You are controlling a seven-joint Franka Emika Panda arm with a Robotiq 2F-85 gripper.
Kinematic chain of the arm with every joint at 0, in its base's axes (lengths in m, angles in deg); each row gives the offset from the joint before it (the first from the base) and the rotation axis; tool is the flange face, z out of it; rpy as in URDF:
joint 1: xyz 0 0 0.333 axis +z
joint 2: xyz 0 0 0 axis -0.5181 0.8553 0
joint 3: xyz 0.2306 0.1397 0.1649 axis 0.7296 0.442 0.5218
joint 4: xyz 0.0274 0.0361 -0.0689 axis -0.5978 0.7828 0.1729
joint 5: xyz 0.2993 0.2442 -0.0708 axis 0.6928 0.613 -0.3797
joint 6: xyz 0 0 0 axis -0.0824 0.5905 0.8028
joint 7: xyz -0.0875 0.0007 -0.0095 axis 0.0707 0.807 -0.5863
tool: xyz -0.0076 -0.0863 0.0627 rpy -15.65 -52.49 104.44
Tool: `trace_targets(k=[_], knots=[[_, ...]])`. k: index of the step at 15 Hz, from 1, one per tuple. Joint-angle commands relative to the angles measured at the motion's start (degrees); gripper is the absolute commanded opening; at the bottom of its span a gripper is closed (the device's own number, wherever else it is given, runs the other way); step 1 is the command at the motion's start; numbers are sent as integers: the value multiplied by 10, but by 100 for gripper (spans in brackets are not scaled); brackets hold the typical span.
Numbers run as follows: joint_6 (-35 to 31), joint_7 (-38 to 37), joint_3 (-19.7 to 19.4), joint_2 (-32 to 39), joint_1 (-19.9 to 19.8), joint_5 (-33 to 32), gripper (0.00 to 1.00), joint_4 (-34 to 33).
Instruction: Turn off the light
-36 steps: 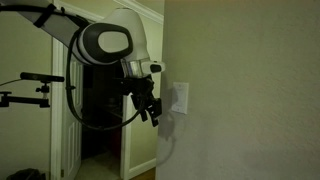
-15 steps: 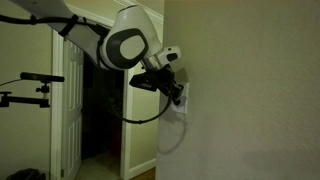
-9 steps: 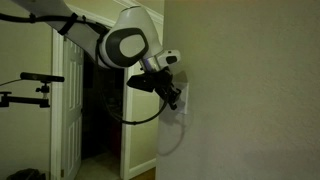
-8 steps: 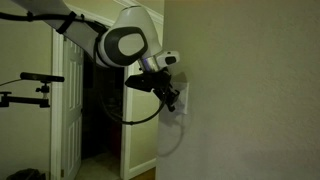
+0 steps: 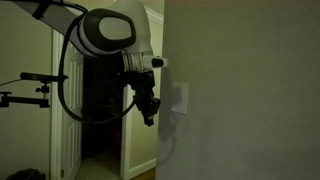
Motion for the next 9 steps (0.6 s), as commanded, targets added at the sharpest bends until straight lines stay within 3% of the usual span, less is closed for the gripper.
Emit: trace_targets(k=[1, 8, 9], knots=[[51, 16, -3, -12, -3, 4, 47, 27], [131, 25, -4, -16, -8, -14, 92, 47], [116, 14, 0, 2, -4, -4, 75, 31]])
